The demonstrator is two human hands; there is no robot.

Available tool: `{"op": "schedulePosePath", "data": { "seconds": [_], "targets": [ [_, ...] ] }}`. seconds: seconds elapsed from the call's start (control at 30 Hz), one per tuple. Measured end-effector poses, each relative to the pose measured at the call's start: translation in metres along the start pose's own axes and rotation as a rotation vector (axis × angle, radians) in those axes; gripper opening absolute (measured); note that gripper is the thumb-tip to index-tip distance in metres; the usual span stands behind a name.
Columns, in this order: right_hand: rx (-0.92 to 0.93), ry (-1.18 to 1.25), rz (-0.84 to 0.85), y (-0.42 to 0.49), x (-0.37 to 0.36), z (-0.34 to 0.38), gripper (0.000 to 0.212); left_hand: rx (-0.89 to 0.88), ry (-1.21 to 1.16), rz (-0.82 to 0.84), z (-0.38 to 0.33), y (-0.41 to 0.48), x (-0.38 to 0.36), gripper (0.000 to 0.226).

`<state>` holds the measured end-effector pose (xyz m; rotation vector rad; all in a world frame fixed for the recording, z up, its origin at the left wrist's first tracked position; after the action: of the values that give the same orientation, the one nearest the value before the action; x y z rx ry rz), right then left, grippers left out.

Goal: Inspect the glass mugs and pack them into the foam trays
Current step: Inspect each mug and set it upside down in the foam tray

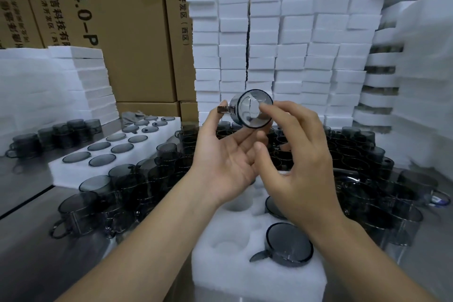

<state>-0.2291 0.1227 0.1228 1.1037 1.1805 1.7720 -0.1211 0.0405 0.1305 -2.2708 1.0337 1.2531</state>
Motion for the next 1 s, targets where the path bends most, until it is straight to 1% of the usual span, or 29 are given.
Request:
{"op": "schedulePosePath", "data": {
  "seconds": [0.2,0.3,0.4,0.53,0.67,0.73,0.83,0.87,0.93,1.0],
  "targets": [
    [0.081,0.026,-0.054,-0.002,0.0,0.005,0.047,0.022,0.019,0.056,-0.001,0.0,-0.001,0.06],
    [0.097,0.027,-0.081,-0.003,0.0,0.007,0.045,0.036,0.028,0.043,0.001,0.002,0.001,0.059],
    [0.069,0.026,-0.088,-0.003,0.0,0.008,0.048,0.053,0.051,0.018,0.002,0.004,0.005,0.067],
    [0.015,0.022,-0.084,-0.003,0.001,0.007,0.056,0.067,0.084,-0.001,0.004,0.004,0.006,0.07],
    [-0.021,-0.036,-0.08,-0.002,0.003,0.005,0.066,0.022,0.265,-0.027,0.004,0.006,0.003,0.073],
    [-0.042,-0.067,-0.08,-0.001,0.004,0.002,0.063,-0.072,0.39,-0.073,-0.002,0.006,0.003,0.077],
    [-0.165,-0.006,-0.075,-0.002,0.003,-0.001,0.061,-0.263,0.568,-0.067,-0.013,0.004,0.0,0.091],
    [-0.22,0.046,-0.073,-0.003,0.002,-0.001,0.06,-0.304,0.592,-0.066,-0.016,0.003,-0.001,0.091],
    [-0.358,0.243,-0.065,-0.002,0.001,-0.001,0.051,-0.336,0.558,-0.044,-0.019,0.002,-0.002,0.075],
    [-0.535,0.521,-0.023,0.001,-0.001,-0.002,0.04,-0.344,0.575,-0.019,-0.019,0.001,-0.003,0.055]
  ]
}}
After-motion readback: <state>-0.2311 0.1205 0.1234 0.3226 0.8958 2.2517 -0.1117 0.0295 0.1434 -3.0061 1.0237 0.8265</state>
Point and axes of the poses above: each hand's wrist, its own y-axis towards the middle knuckle, its own x-axis out of the back of the hand, z = x × y, the point moved 3 cm from there along y, towards the middle knuckle, and after that the axes turned 10 degrees about -y, right-handed, at the moved point
